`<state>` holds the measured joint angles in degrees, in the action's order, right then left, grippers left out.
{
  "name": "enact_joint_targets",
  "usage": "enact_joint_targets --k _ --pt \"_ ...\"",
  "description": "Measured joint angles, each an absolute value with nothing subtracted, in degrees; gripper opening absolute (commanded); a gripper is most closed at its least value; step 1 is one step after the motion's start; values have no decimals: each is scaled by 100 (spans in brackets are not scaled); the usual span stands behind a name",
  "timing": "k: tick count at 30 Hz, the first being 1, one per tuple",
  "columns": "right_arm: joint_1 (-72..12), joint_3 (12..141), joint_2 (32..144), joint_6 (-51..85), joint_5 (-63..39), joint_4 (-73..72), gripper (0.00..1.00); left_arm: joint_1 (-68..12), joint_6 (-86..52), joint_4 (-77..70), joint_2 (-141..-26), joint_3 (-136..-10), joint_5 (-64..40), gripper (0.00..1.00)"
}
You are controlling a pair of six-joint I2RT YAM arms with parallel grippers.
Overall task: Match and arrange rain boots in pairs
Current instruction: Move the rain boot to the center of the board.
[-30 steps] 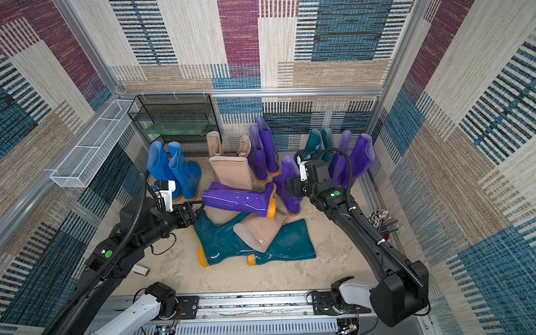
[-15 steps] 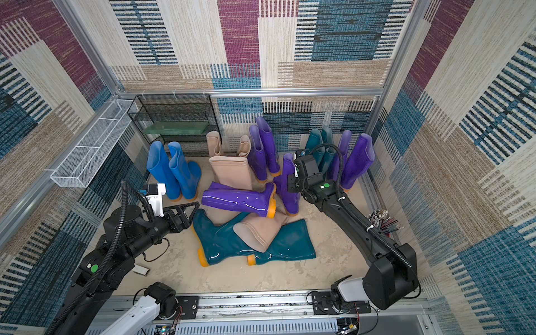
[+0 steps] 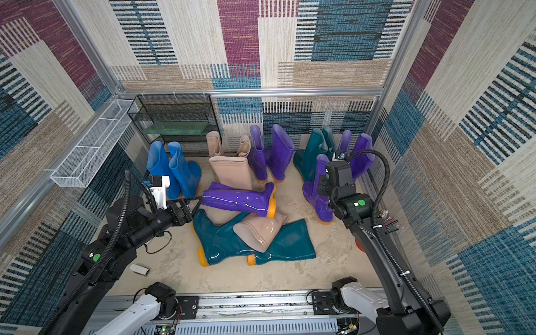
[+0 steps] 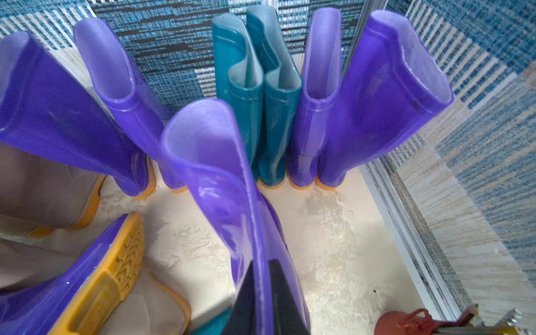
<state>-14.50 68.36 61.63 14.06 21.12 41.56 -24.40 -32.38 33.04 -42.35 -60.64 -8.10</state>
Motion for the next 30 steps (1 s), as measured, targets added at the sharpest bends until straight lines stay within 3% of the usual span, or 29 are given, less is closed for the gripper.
enact_joint_targets --k 13,16,17,19,24,30 --pt "-934 6139 5859 1584 2331 4274 0 -2440 -3238 3022 -4523 -6053 -1070 75" --pt "-934 5957 5782 1645 2346 4226 7 -2440 -3238 3015 -4536 -6080 -1083 75" --pt "-926 5902 5749 1649 2357 4224 15 -2440 -3236 3002 -4536 -6088 -1085 75" --pt "-899 5859 5712 1734 2388 4228 55 -2440 -3229 2961 -4536 -6093 -1085 75" --pt "-930 5975 5463 1754 2611 4276 81 -2440 -3208 2936 -4541 -6093 -1085 75" --pt "-1409 6667 5216 1629 2641 4397 87 -2440 -3166 2941 -4604 -6095 -1083 76"
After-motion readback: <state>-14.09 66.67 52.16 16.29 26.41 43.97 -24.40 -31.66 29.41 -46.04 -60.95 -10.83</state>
